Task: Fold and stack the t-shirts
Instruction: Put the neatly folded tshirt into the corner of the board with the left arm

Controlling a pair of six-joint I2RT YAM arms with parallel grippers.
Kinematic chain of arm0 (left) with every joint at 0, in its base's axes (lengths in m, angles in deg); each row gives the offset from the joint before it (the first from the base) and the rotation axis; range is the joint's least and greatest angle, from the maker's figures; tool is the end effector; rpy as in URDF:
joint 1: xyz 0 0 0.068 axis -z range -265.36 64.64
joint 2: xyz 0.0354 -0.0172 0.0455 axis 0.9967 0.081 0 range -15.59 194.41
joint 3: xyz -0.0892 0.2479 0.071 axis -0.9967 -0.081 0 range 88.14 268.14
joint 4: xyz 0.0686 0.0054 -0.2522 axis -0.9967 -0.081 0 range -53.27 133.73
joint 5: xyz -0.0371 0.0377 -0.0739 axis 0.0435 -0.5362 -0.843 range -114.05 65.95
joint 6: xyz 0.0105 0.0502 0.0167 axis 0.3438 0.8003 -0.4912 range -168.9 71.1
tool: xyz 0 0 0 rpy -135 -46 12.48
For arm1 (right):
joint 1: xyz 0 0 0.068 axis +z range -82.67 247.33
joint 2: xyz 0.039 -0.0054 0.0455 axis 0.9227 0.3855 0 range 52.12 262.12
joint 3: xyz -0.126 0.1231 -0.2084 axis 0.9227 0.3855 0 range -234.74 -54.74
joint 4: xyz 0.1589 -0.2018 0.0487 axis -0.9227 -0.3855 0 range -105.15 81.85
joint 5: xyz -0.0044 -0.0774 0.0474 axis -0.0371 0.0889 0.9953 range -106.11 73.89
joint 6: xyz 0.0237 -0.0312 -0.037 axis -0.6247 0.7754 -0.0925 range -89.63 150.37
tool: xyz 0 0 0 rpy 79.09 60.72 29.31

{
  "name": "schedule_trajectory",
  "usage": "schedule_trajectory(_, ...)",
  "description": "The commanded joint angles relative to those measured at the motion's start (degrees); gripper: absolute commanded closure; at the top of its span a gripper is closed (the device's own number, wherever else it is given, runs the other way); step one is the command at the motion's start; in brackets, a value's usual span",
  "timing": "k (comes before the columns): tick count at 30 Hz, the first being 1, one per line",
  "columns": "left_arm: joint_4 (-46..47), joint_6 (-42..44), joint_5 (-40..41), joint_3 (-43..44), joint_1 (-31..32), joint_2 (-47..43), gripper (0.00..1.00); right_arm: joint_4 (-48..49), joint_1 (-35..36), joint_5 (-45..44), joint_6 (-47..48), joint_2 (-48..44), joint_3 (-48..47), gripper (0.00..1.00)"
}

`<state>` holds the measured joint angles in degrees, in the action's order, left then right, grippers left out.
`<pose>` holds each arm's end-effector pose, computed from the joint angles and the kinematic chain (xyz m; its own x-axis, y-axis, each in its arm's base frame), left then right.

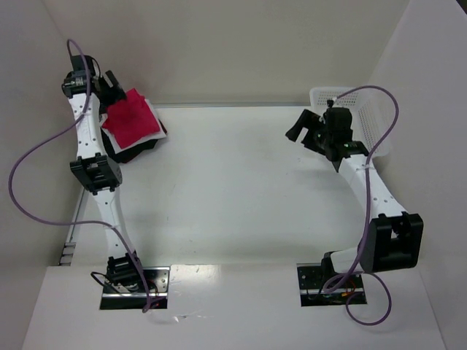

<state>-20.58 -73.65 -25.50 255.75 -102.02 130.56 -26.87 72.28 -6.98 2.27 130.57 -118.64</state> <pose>0.5038 0.1499 0.3315 -0.4792 -0.5802 -0.6586 -0.5169 0.7929 -0.3225 0.3089 0.0324 0.3088 -0.5845 0.4162 -0.6965 0.0657 0.8799 0.4706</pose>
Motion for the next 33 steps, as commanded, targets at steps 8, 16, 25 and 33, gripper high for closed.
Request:
schedule_trajectory(8,3.0,8.1,-3.6,-22.0,-0.3,-29.7,0.01,-5.9,-5.5,-7.4,4.6,3.7,-14.8,0.00)
schedule_trajectory(16,23.9,10.1,-12.1,-68.8,-0.8,-61.5,0.01,-11.2,-7.8,-6.5,7.0,7.3,-18.6,0.00)
schedule_trajectory(25,25.0,10.1,-15.1,-89.8,-0.8,-75.1,0.01,-5.4,-7.8,-0.1,5.1,-1.1,-4.4,0.00)
schedule_trajectory(33,28.5,14.2,-24.5,-97.6,-0.8,-79.8,0.01,-4.9,-7.8,0.8,5.1,-5.9,-0.3,0.00)
